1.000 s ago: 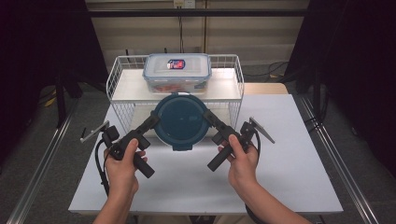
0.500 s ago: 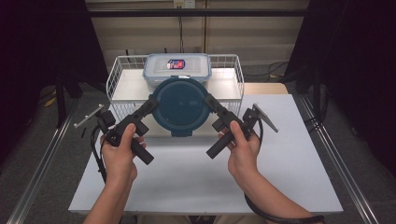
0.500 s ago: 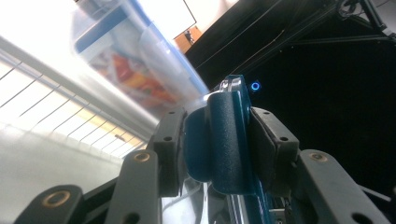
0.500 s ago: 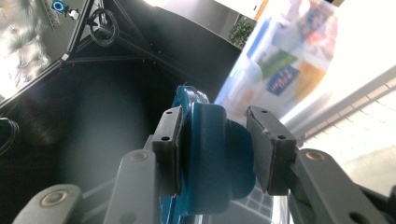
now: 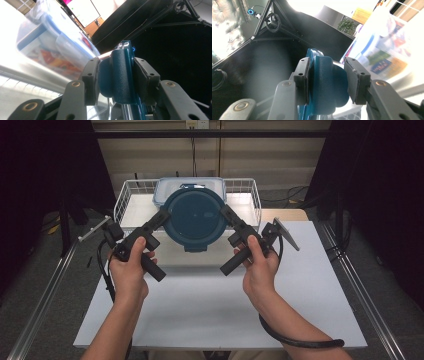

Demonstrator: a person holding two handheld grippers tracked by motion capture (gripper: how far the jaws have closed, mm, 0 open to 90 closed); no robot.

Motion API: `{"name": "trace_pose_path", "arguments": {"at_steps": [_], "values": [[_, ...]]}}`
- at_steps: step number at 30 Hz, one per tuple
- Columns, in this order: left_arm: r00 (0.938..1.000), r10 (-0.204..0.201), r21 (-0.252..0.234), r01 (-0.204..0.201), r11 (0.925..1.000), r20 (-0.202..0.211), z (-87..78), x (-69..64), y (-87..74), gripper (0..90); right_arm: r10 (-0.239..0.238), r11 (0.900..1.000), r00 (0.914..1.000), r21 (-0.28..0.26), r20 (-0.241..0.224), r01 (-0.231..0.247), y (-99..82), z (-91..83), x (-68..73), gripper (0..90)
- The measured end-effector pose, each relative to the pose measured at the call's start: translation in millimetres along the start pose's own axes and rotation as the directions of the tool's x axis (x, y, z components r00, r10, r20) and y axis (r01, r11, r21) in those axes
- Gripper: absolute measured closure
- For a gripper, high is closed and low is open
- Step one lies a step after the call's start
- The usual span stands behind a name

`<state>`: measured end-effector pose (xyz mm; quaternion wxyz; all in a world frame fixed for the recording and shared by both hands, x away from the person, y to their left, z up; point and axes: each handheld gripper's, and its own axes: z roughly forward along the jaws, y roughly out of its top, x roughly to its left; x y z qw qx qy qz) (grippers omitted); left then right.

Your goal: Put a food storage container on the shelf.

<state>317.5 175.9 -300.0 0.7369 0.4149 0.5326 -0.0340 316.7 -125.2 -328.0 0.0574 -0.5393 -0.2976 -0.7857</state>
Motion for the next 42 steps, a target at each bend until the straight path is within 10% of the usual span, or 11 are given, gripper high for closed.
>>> {"name": "trace_pose_path", "arguments": {"at_steps": [42], "values": [[0.9967,-0.081,-0.041,0.081,0.9958,0.001,67.1,6.9,56.3,58.2,0.012,0.9971,0.9989,-0.075,0.045,-0.009,39.5,72.8,6.0,59.1]]}}
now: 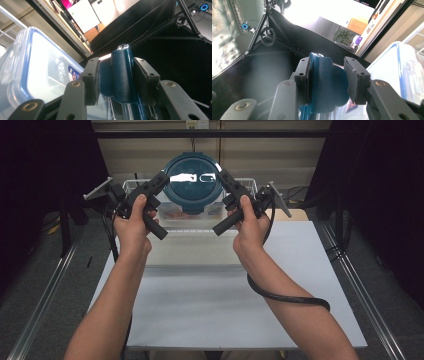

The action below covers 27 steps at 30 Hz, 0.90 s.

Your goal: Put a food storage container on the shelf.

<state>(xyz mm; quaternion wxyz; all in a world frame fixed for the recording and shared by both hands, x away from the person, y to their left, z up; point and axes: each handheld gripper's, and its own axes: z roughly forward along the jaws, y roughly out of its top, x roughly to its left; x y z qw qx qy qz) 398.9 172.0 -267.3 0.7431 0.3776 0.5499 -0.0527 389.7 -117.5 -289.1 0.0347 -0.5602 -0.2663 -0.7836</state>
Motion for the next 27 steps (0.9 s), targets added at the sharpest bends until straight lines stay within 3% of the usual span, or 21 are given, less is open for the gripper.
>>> {"name": "trace_pose_path", "arguments": {"at_steps": [13,21,24,27], "values": [[0.9998,-0.007,0.002,0.007,1.0,-0.02,19.4,4.1,14.9,58.3,0.01,0.9999,0.9995,-0.007,0.031,-0.01,6.1,20.3,-1.2,59.0],[0.998,-0.044,-0.002,0.044,0.999,-0.045,32.8,12.2,26.7,58.4,0.043,0.9989,0.9967,0.016,0.068,-0.044,11.4,38.2,-8.4,58.9],[0.9978,-0.039,-0.013,0.038,0.9992,-0.054,37.1,13.2,29.8,58.4,0.034,0.9992,0.9964,0.017,0.077,-0.036,12.3,44.4,-8.6,58.8],[0.9958,-0.058,-0.014,0.057,0.9983,-0.07,39.6,14.9,31.9,58.1,0.026,0.9994,0.9963,0.019,0.081,-0.028,12.9,48.2,-9.7,58.5]]}}
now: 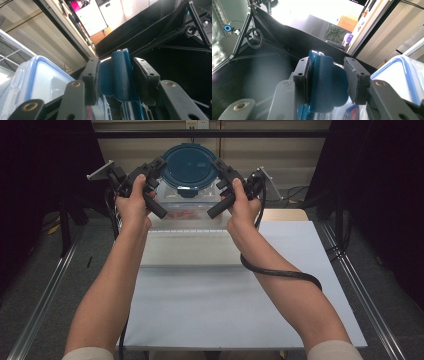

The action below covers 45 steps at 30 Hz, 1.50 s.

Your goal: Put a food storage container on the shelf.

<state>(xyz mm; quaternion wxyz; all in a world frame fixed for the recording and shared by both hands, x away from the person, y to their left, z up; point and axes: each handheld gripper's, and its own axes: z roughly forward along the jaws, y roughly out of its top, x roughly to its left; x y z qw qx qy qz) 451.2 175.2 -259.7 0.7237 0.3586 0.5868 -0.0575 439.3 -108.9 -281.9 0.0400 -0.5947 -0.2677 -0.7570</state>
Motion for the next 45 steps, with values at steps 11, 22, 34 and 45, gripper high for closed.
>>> {"name": "trace_pose_path", "arguments": {"at_steps": [11,22,34,45], "values": [[0.9987,0.009,0.003,-0.009,1.0,-0.05,6.5,10.2,0.1,53.2,-0.017,0.9998,0.9989,0.004,0.043,0.017,-1.0,9.3,-0.9,52.3],[0.9882,0.145,-0.053,-0.148,0.9876,-0.049,-11.9,3.9,-5.8,29.5,-0.039,0.9992,0.9991,-0.01,0.014,0.039,-2.0,-3.8,-0.1,38.3],[0.9875,0.157,-0.031,-0.157,0.9871,-0.012,-34.4,5.3,-26.0,24.0,-0.018,0.9998,0.9991,0.009,-0.039,0.018,-11.2,-31.5,-0.8,32.0],[0.9887,0.148,-0.018,-0.148,0.9889,0.022,-47.1,6.9,-43.8,21.8,-0.015,0.9996,0.9977,0.023,-0.066,0.016,-18.8,-56.4,-8.1,30.1]]}}
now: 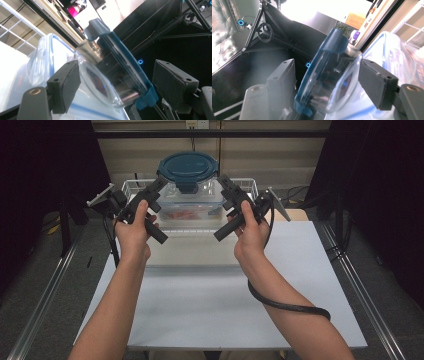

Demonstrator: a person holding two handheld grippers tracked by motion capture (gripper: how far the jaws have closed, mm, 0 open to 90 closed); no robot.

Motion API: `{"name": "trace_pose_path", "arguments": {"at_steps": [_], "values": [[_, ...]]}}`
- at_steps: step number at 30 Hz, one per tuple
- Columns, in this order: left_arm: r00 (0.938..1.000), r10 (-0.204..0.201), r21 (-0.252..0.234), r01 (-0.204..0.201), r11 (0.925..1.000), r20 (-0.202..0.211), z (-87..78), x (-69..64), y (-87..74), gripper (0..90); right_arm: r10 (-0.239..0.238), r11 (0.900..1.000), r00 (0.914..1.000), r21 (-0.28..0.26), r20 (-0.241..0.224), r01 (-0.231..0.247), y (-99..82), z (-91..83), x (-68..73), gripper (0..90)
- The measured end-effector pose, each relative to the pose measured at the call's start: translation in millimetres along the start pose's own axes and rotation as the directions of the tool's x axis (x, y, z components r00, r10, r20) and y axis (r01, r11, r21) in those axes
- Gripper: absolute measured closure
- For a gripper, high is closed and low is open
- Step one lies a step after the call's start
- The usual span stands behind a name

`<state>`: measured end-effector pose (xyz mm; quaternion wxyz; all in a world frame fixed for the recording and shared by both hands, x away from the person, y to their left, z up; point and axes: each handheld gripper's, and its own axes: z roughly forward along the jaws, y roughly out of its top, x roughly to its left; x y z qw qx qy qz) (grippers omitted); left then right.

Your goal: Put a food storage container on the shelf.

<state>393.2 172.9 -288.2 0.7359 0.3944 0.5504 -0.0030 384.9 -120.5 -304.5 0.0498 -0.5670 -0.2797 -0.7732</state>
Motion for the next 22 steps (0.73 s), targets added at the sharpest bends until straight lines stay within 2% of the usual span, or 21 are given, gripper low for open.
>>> {"name": "trace_pose_path", "arguments": {"at_steps": [2,5,11,14,16,19,20,22], "values": [[0.9999,-0.007,0.001,0.007,1.0,0.011,-2.7,0.3,-3.6,21.8,0.014,0.9999,0.9998,0.007,-0.012,-0.014,-1.6,-3.9,-0.1,29.8],[0.9998,0.004,0.004,-0.004,1.0,0.021,-8.1,-0.8,-7.9,22.3,-0.011,0.9998,0.9998,0.014,-0.016,0.012,-3.9,-8.4,-1.2,29.1],[0.9995,-0.002,0.006,0.002,1.0,0.032,-18.5,-0.6,-12.6,20.4,-0.003,0.9997,0.9997,0.023,-0.024,0.003,-8.4,-17.9,-4.4,28.6],[0.9989,0.029,0.005,-0.029,0.9996,0.036,-25.0,-2.2,-14.7,19.6,-0.012,0.9993,0.9992,0.034,-0.039,0.013,-12.4,-22.6,-3.6,28.3],[0.9988,0.016,0.004,-0.016,0.9999,0.047,-30.3,-2.7,-17.2,19.1,-0.011,0.9988,0.9988,0.048,-0.048,0.013,-14.4,-26.0,-3.0,27.8],[0.9983,0.026,0.012,-0.027,0.9996,0.052,-35.7,-0.3,-21.7,18.2,-0.009,0.9981,0.998,0.06,-0.063,0.013,-17.9,-31.3,-5.1,27.2],[0.9983,0.015,0.018,-0.016,0.9997,0.057,-36.7,0.0,-23.2,17.8,-0.003,0.9979,0.9981,0.064,-0.061,0.007,-18.4,-33.0,-5.6,26.9],[0.9985,0.028,0.015,-0.029,0.9995,0.047,-38.7,1.9,-25.1,17.1,-0.01,0.9974,0.9983,0.071,-0.058,0.014,-18.3,-36.1,-8.1,26.7]]}}
